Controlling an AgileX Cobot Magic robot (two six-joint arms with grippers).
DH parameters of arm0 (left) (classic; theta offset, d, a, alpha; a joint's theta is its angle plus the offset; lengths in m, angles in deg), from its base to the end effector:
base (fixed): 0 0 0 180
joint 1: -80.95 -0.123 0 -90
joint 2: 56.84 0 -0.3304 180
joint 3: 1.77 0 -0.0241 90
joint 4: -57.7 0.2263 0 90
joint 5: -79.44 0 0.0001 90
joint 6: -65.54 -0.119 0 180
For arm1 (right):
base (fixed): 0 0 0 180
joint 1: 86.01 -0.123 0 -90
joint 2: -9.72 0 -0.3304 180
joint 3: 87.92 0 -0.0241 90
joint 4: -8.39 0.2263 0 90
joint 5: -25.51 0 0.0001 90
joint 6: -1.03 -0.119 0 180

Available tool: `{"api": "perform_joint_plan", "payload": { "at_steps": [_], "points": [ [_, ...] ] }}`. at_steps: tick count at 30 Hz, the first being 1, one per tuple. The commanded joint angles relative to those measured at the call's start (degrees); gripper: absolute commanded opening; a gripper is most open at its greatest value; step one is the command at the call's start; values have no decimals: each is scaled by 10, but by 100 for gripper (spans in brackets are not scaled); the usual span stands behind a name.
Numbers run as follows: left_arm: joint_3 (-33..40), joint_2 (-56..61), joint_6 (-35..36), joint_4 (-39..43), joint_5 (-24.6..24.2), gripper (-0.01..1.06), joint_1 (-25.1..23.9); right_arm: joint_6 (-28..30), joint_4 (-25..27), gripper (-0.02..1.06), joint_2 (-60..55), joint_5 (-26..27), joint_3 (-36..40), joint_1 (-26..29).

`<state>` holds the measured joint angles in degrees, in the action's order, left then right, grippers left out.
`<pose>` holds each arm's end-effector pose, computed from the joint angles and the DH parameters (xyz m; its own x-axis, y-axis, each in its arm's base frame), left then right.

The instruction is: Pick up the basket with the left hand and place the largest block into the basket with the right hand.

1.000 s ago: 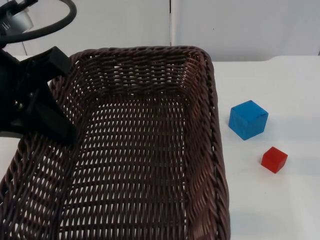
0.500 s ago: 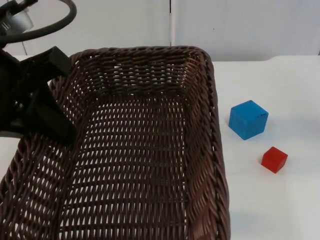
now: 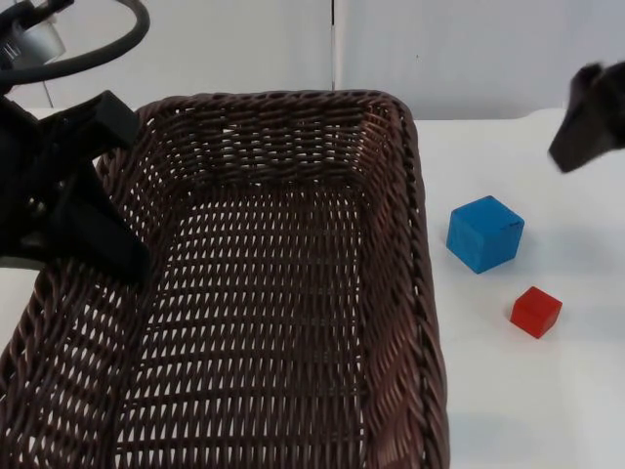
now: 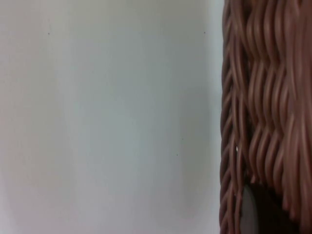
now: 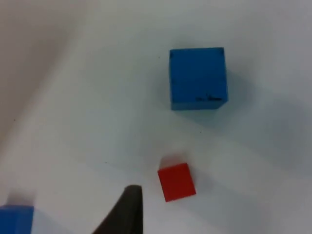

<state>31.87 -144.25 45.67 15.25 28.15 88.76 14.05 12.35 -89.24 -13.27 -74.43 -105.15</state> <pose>0.2091 -0.0920 0.2599 -0.9817 -0.0129 -0.1898 0.0947 0.8323 -0.5462 0.3073 0.1121 0.2810 -0.7553 -0.4445 -0.4816 -0.4848 0.8734 -0.0459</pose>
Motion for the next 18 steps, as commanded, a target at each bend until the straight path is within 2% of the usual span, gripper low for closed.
{"api": "perform_joint_plan", "payload": {
  "at_steps": [1,5,10,16,18],
  "points": [
    [1,9,2,-20,-2,0,2,-1,-8,105,-19,29,-4,-2],
    [1,9,2,-20,-2,0,2,-1,-8,105,-44,59,-4,-2],
    [1,9,2,-20,-2,0,2,-1,-2,105,-96,129,-4,-2],
    [1,9,2,-20,-1,0,2,-1,-5,105,-132,164,-4,-7],
    [1,9,2,-20,0,0,2,-1,-3,105,-152,191,-4,-17]
  ]
}}
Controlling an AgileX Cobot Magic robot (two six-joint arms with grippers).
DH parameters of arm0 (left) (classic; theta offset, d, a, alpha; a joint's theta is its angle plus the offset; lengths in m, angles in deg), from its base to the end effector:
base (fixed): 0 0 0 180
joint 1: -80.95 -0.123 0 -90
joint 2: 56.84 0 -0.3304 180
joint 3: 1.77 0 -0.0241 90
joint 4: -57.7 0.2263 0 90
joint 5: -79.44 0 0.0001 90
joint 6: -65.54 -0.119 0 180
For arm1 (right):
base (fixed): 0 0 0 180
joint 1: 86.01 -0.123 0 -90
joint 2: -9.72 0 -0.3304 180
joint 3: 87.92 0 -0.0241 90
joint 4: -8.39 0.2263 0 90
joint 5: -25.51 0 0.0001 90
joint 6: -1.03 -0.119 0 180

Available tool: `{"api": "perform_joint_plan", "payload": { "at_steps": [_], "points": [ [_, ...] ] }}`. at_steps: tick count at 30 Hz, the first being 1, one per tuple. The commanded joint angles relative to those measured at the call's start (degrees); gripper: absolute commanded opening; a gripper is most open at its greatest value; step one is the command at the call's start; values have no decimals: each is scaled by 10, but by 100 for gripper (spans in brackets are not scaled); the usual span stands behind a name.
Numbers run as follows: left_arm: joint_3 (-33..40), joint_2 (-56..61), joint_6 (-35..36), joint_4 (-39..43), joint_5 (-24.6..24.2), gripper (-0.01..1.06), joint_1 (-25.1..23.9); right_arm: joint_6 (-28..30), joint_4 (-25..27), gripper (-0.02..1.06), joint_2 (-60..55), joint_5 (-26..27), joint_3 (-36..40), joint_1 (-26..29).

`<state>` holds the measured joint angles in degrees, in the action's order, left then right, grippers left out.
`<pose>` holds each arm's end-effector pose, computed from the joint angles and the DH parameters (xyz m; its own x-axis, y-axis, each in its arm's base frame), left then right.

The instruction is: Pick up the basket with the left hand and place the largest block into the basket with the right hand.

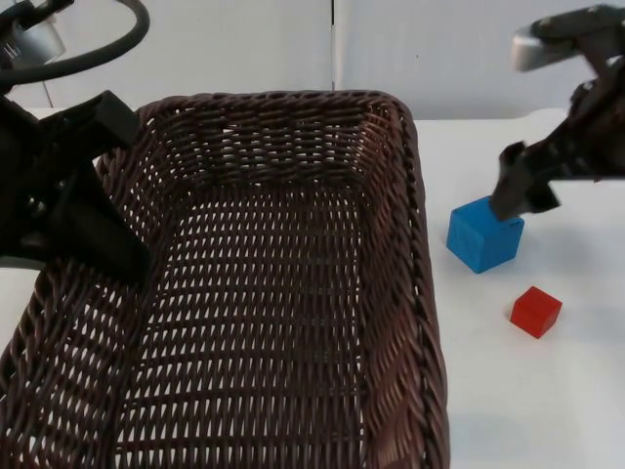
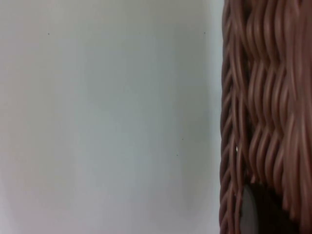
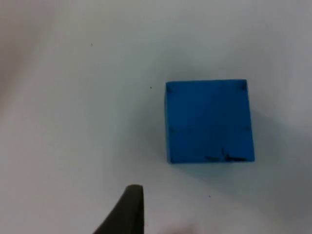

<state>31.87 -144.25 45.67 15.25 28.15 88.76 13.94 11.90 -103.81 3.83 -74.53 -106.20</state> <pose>0.2091 -0.0920 0.2599 -0.9817 -0.0129 -0.1898 0.0947 0.8323 -0.5462 0.3644 0.1369 0.2077 -0.7298 -0.4469 -0.5174 -0.4853 0.8717 -0.0684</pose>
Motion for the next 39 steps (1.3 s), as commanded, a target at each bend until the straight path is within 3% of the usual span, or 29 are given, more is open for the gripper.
{"api": "perform_joint_plan", "payload": {
  "at_steps": [1,8,15,39],
  "points": [
    [1,9,2,-20,0,0,2,0,0,105,-14,39,-3,-12],
    [1,9,2,-19,1,0,2,0,0,105,-72,131,-3,-24],
    [1,9,2,-18,2,0,2,-8,0,105,-100,181,-3,-23],
    [1,9,2,-17,5,0,2,-9,0,104,-140,235,-3,-23]
  ]
}}
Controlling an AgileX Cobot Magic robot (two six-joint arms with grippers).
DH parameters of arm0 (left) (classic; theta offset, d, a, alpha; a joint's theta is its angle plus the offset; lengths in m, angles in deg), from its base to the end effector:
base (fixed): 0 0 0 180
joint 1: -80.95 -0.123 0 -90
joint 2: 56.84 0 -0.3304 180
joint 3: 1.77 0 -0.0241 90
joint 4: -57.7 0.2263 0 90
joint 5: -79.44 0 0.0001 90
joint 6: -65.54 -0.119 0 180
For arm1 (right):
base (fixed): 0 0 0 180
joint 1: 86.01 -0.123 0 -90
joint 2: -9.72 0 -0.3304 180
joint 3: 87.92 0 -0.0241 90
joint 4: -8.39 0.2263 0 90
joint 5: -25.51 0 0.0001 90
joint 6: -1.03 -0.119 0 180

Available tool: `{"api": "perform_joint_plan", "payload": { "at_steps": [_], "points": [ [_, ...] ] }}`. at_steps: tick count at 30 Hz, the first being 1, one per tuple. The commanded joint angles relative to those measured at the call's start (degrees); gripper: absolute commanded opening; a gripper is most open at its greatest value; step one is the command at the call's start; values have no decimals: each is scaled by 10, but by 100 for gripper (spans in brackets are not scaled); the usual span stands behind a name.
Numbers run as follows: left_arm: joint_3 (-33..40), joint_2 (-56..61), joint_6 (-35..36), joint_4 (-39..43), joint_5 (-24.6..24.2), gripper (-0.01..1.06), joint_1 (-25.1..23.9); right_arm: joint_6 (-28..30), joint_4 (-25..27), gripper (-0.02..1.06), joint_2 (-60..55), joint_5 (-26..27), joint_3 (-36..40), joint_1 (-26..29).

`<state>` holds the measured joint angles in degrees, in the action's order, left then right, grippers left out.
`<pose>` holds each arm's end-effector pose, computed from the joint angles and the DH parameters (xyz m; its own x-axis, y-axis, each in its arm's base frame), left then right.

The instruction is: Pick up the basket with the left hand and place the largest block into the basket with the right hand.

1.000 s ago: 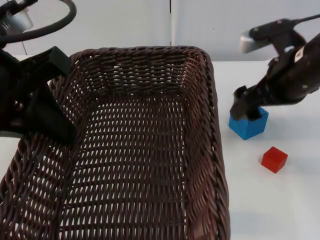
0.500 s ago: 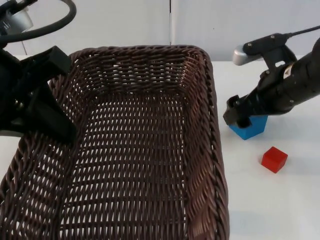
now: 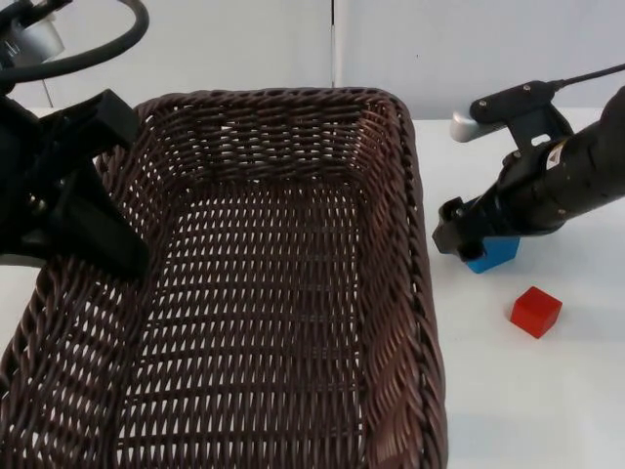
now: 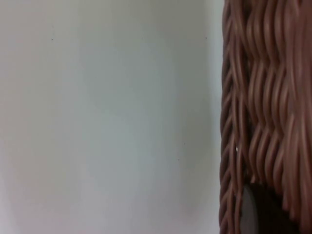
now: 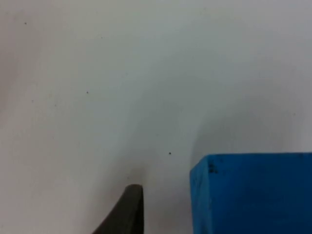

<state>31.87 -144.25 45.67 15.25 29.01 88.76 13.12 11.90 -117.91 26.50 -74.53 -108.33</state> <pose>0.2108 -0.0915 0.2599 -0.9793 -0.0207 -0.2013 0.0938 0.8351 -0.5421 0.4063 0.1667 0.1326 -0.6445 -0.4259 -0.6351 -0.4807 0.8716 -0.0966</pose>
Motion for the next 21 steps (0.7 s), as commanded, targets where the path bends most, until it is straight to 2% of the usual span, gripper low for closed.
{"api": "perform_joint_plan", "payload": {
  "at_steps": [1,4,5,6,10,11,14,15,16,17,21],
  "points": [
    [1,9,2,-17,-3,0,2,-1,0,103,1,9,-3,-1],
    [1,9,2,-17,-3,0,2,-1,0,90,1,2,-3,-1],
    [1,9,2,-17,-3,0,2,-1,0,90,1,2,-3,-1],
    [1,9,2,-17,-3,0,2,-1,0,78,1,-4,-3,-1],
    [1,9,2,-17,-3,0,2,-1,2,43,1,-20,-3,-1],
    [1,9,2,-17,-3,0,2,-1,2,43,1,-20,-3,-1],
    [1,9,2,-17,-3,0,2,-1,2,18,2,-27,-3,-1],
    [1,9,2,-17,-3,0,2,-1,2,14,4,-28,-3,-1],
    [1,9,2,-17,-3,0,2,-1,2,3,14,-33,-3,-1],
    [1,9,2,-17,-3,0,2,-1,2,0,18,-36,-3,-1],
    [1,9,2,-17,-3,0,2,-1,2,0,59,-61,-3,-1]
  ]
}}
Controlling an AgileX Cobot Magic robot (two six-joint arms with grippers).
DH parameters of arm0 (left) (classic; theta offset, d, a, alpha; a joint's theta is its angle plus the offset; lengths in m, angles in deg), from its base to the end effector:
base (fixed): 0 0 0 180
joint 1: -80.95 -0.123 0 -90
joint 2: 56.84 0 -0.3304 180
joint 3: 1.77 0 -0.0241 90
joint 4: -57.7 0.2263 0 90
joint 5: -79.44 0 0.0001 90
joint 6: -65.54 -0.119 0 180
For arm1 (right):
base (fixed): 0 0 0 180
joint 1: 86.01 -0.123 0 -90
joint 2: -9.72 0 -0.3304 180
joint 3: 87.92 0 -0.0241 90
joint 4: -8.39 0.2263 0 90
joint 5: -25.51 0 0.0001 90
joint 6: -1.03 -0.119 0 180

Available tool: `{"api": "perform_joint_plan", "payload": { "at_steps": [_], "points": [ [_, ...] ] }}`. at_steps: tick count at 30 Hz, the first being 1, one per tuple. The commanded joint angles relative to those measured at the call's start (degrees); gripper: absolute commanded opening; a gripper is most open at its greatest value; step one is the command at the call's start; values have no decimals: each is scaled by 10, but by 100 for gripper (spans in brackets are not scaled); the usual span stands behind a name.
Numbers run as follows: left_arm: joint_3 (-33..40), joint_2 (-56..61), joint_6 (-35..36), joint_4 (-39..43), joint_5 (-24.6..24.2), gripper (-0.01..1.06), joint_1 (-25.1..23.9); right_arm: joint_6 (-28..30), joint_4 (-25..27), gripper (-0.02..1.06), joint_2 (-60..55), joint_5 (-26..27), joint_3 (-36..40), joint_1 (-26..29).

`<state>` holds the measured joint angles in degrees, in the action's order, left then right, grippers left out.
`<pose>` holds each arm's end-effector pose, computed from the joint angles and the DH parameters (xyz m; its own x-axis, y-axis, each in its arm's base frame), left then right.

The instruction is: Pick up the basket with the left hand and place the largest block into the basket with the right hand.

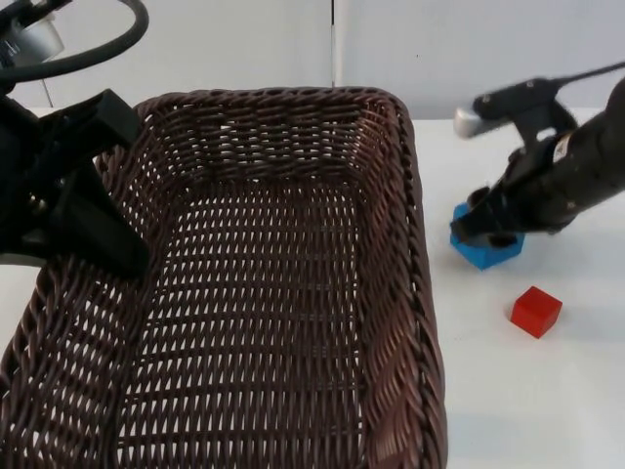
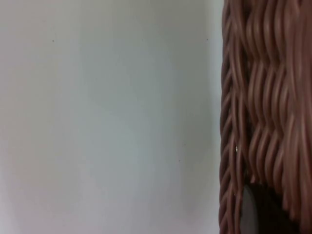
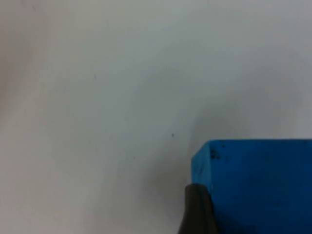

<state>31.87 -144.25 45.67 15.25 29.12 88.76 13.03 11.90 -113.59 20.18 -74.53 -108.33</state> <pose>0.2111 -0.0914 0.2599 -0.9790 -0.0217 -0.2028 0.0937 0.8354 -0.5415 0.3951 0.1629 0.1571 -0.6645 -0.4327 -0.6093 -0.4866 0.8693 -0.0866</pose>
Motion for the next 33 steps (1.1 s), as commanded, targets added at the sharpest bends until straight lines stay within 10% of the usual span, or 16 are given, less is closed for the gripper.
{"api": "perform_joint_plan", "payload": {
  "at_steps": [1,14,33],
  "points": [
    [1,9,2,-17,-4,0,2,0,2,0,32,-13,-3,-1],
    [1,9,2,-17,-4,0,2,0,-3,0,280,-224,-3,-1],
    [1,9,2,-16,-4,0,2,0,-4,0,388,-319,-3,-1]
  ]
}}
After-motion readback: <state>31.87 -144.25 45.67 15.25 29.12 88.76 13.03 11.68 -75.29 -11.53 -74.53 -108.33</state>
